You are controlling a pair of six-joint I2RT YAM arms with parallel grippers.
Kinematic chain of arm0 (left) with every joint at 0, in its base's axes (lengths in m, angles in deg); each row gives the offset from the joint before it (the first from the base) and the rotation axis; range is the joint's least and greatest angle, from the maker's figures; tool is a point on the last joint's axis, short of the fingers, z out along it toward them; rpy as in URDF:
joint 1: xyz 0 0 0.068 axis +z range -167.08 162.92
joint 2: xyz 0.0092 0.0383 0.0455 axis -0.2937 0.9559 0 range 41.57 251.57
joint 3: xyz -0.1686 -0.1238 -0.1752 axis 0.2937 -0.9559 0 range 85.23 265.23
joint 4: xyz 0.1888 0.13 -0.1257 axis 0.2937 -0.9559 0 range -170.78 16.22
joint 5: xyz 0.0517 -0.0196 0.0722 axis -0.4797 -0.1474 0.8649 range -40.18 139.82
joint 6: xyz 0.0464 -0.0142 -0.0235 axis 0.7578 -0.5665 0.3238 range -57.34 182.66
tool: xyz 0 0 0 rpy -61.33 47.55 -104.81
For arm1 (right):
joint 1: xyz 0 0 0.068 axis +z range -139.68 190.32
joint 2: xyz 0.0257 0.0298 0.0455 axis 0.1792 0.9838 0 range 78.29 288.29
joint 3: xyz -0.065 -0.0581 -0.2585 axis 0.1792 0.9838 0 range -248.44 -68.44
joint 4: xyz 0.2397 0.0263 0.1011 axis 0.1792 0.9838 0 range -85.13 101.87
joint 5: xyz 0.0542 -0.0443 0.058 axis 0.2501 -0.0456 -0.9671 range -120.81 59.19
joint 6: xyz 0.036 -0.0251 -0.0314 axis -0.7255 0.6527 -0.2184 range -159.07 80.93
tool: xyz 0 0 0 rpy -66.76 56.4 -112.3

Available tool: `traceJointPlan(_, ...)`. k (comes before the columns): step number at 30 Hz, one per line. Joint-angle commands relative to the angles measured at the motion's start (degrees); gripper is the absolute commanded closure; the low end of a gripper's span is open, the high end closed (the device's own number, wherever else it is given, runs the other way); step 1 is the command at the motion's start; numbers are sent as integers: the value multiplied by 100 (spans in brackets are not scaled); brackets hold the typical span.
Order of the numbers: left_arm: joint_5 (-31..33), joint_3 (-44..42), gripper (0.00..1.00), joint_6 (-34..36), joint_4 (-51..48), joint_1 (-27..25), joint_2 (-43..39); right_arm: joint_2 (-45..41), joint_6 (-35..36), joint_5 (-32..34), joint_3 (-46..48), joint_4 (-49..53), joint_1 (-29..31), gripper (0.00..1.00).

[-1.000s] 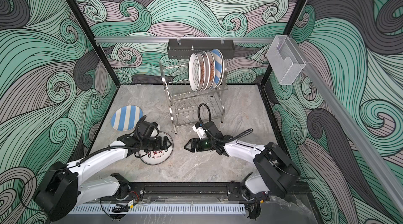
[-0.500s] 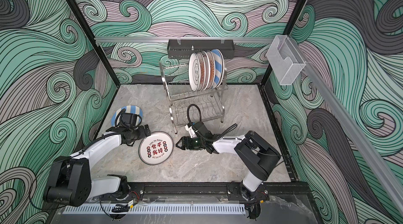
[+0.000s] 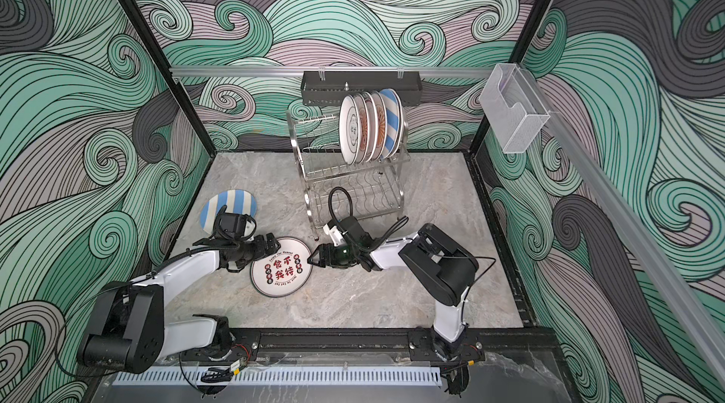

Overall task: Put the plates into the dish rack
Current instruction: 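Close the right gripper on the red-lettered plate's rim beside the left gripper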

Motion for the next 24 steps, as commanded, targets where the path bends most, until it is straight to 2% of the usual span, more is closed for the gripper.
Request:
traceJointPlan(1, -460, -51, 1, -129, 33, 31, -153, 92, 107, -219, -96, 51, 7, 25)
traceJointPlan(5, -834, -207, 1, -332, 252, 18, -337, 104, 324, -319, -117, 290, 6, 26)
traceJointPlan(11, -1189, -451, 1, -520, 386, -26, -608, 64, 344, -313, -21, 270, -20, 35)
traceJointPlan(14, -1280, -632, 2, -651, 502, -60, -723, 81, 327, -322, -21, 245, -32, 37)
traceJointPlan(24, -1308, -708, 1, -789, 643, -476, -826, 37, 307, -268, -35, 344, -64, 53)
